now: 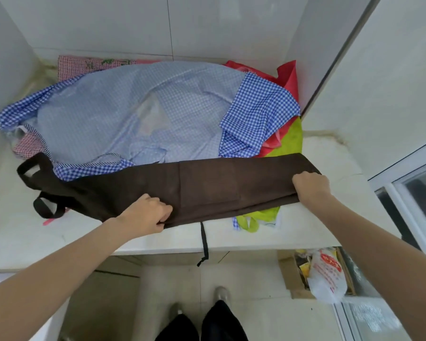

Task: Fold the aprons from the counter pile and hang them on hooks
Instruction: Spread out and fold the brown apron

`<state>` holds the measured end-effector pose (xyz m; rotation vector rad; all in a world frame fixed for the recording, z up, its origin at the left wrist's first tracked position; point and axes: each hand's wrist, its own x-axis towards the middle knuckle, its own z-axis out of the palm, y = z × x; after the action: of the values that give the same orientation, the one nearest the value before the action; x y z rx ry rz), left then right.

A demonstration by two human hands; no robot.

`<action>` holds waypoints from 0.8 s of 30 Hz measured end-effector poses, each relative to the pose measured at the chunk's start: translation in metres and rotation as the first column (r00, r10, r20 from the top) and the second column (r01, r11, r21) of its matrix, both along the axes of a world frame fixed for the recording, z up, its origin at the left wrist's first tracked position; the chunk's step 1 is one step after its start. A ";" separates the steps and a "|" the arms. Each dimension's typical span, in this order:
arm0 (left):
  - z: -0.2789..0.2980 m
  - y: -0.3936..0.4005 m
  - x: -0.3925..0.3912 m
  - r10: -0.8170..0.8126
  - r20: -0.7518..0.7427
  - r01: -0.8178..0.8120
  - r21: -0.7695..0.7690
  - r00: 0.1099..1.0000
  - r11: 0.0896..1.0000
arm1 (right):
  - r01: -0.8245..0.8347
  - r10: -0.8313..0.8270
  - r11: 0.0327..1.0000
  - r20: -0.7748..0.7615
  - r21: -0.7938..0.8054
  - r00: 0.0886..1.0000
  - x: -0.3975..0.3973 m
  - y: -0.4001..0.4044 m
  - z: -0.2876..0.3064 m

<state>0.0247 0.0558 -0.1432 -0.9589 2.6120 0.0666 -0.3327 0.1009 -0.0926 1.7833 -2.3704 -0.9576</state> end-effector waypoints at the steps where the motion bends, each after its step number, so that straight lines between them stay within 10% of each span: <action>1: 0.000 0.000 0.001 0.005 -0.023 -0.005 0.006 1.000 1.000 | -0.007 0.007 1.000 -0.011 -0.002 1.000 -0.003 0.001 -0.002; 13: -0.002 0.004 -0.001 0.111 -0.014 -0.109 0.107 0.994 0.988 | -0.118 0.094 0.969 0.120 0.215 0.988 0.019 -0.003 -0.009; 17: 0.001 0.005 -0.012 0.128 0.015 -0.129 0.150 0.992 0.980 | -0.443 0.339 0.889 0.486 0.114 0.806 0.073 -0.018 -0.003; 24: 0.007 0.006 -0.012 0.066 0.082 -0.074 0.104 0.994 0.992 | -0.655 0.542 0.748 0.472 0.107 0.696 0.107 -0.024 -0.022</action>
<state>0.0128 0.0615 -0.1364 -0.9954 2.4767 0.1811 -0.2261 0.0768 -0.1142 2.8617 -1.5936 -0.8815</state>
